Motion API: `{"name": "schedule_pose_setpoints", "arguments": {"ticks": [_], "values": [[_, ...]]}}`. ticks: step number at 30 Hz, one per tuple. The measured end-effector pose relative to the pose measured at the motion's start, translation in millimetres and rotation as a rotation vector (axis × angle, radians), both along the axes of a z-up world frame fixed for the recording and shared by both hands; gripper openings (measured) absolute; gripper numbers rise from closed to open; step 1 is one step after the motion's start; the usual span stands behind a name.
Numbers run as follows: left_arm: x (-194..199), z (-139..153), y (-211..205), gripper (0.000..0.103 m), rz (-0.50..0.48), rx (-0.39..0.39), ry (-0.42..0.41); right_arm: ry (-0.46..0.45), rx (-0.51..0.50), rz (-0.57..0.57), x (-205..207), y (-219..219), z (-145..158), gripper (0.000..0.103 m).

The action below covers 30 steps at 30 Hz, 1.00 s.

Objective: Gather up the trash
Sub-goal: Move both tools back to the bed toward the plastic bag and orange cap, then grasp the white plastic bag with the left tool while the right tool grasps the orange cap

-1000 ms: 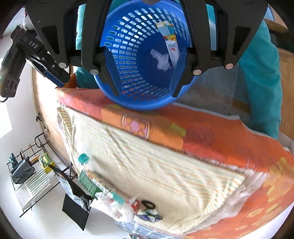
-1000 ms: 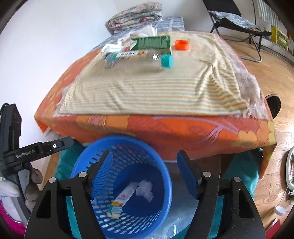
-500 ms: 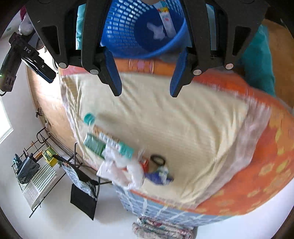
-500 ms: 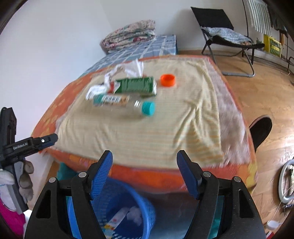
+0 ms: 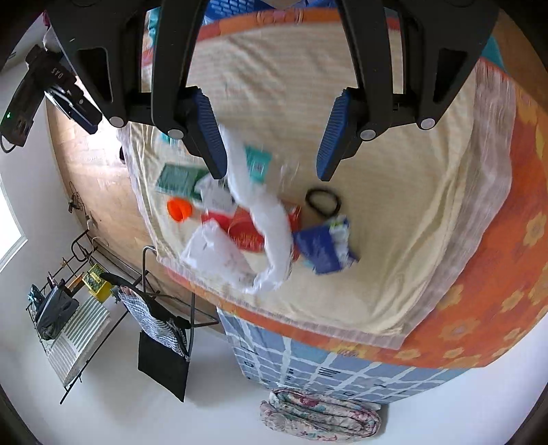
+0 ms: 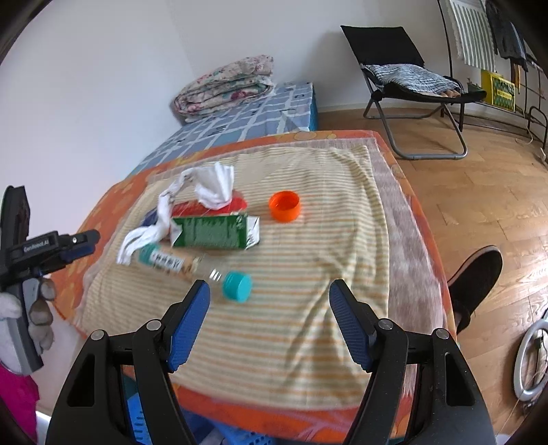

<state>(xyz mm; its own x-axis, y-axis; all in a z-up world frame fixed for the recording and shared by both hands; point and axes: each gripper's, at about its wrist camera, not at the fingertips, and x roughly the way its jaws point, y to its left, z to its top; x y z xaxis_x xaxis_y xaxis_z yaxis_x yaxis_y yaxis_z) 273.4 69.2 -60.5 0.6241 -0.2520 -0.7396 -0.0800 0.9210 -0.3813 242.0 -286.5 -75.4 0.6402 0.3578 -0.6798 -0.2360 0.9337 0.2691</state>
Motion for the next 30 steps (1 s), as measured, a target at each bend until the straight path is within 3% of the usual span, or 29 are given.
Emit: {"name": "schedule_pose_setpoints", "arguments": {"ticks": [16, 22, 25, 30], "values": [[106, -29, -3, 0.056, -0.024, -0.013, 0.097, 0.112, 0.129, -0.037, 109, 0, -27, 0.072], [131, -44, 1, 0.056, -0.014, -0.017, 0.129, 0.172, 0.179, -0.071, 147, 3, -46, 0.061], [139, -47, 2, 0.056, -0.009, -0.007, 0.129, 0.193, 0.181, -0.08, 159, 6, -53, 0.051], [151, -55, 4, 0.056, -0.001, -0.002, 0.142, 0.22, 0.171, -0.093, 174, 10, -64, 0.044]]}}
